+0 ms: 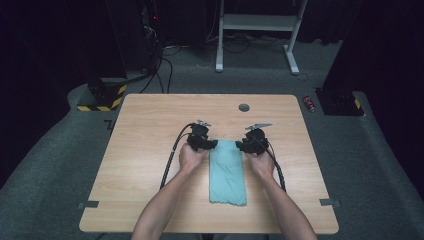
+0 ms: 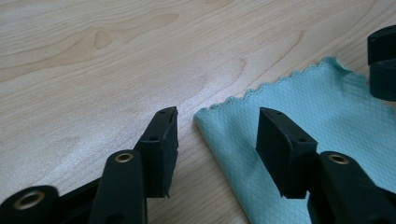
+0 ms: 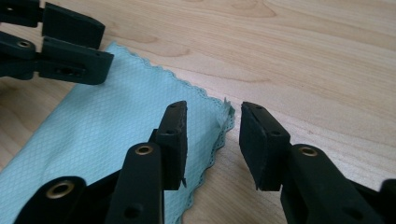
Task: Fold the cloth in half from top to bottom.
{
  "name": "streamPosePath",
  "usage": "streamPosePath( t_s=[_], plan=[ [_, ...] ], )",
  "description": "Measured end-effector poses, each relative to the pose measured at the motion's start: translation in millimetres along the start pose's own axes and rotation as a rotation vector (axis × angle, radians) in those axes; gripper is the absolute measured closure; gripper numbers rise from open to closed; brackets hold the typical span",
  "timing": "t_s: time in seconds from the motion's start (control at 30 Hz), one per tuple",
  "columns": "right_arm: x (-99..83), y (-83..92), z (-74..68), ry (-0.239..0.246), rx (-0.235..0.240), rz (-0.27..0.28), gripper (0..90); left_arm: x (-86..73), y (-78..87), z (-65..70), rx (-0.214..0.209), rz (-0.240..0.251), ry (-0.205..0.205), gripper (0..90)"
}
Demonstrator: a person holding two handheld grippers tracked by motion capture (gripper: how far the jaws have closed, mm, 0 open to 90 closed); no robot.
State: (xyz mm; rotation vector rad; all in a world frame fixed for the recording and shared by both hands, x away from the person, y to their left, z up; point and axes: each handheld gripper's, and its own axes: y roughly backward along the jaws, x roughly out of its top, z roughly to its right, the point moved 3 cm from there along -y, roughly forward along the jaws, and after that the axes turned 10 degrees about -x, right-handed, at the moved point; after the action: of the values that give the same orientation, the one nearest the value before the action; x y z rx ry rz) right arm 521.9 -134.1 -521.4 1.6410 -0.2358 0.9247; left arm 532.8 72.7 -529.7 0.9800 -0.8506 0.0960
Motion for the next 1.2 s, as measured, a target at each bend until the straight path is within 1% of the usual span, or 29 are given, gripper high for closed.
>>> streamPosePath(
  t_s=[0.07,0.2,0.3,0.33,0.4,0.43,0.47,0.5,0.53,0.57,0.67,0.73,0.8,0.83,0.9,0.97,1.03,1.1,1.13,1.2],
  plan=[
    [-0.3,-2.7,0.4,-0.004,-0.008,-0.006,63.3,0.4,-0.3,-0.8,0.003,0.004,0.0,50.5],
    [0.1,-7.1,-0.6,0.006,-0.011,-0.008,63.9,-1.4,-3.7,-0.8,-0.003,0.006,0.008,52.3],
    [1.1,-11.9,-1.2,-0.006,-0.011,-0.045,64.0,-1.5,-3.9,-1.6,-0.007,0.013,0.009,53.1],
    [3.4,-12.8,-1.7,-0.007,-0.012,-0.046,64.8,-1.7,-3.8,-1.8,-0.006,0.014,0.008,53.6],
    [6.9,-14.3,-3.2,0.005,-0.009,-0.055,67.6,-1.8,-3.7,-1.9,-0.003,0.014,0.004,55.2],
    [7.0,-16.1,-3.9,0.023,-0.021,-0.053,68.2,-1.9,-3.8,-1.7,-0.002,0.014,0.004,56.0],
    [5.6,-18.6,-3.7,0.029,-0.026,-0.064,69.6,-2.0,-4.1,-1.0,-0.005,0.015,0.005,57.1],
    [5.0,-18.7,-2.6,0.021,-0.023,-0.054,70.0,-2.0,-4.4,-0.4,-0.004,0.016,0.0,57.9],
    [5.1,-18.6,-1.6,0.014,-0.02,-0.056,70.0,-2.1,-5.1,0.9,-0.002,0.014,-0.007,58.5],
    [5.2,-17.9,0.4,0.016,-0.033,-0.061,69.8,-1.8,-5.5,1.2,0.002,0.013,-0.018,59.2],
    [4.2,-16.6,2.8,0.004,-0.019,-0.069,70.3,-1.4,-7.4,3.5,0.001,0.014,-0.028,62.6],
    [4.7,-17.6,-0.5,0.018,-0.008,-0.065,72.6,-1.6,-8.0,5.1,-0.003,0.012,-0.033,65.7],
    [5.4,-19.7,-6.1,0.043,0.01,-0.055,78.6,-2.0,-7.8,5.6,0.012,0.002,-0.066,70.9],
    [5.5,-19.9,-8.7,0.051,0.009,-0.057,80.9,-2.2,-7.7,6.1,0.015,-0.003,-0.075,73.5],
    [5.6,-20.2,-9.9,0.058,0.008,-0.06,85.5,-2.1,-6.8,4.7,0.013,-0.012,-0.078,78.5],
    [5.4,-20.2,-7.9,0.056,0.023,-0.064,87.4,-1.9,-6.6,3.3,-0.002,-0.014,-0.069,83.4],
    [5.6,-20.0,-9.0,0.067,0.014,-0.062,88.4,-1.3,-7.1,3.4,-0.014,-0.019,-0.069,87.7],
    [5.8,-19.7,-11.9,0.099,-0.006,-0.054,88.7,-1.2,-7.2,3.2,-0.015,-0.018,-0.074,89.0],
    [5.9,-19.9,-12.9,0.107,-0.011,-0.048,88.8,-1.4,-6.9,2.0,-0.027,-0.016,-0.066,89.3],
    [6.1,-19.4,-12.9,0.107,-0.01,-0.045,88.9,-1.7,-6.4,-0.6,-0.047,-0.011,-0.053,89.6]
  ],
)
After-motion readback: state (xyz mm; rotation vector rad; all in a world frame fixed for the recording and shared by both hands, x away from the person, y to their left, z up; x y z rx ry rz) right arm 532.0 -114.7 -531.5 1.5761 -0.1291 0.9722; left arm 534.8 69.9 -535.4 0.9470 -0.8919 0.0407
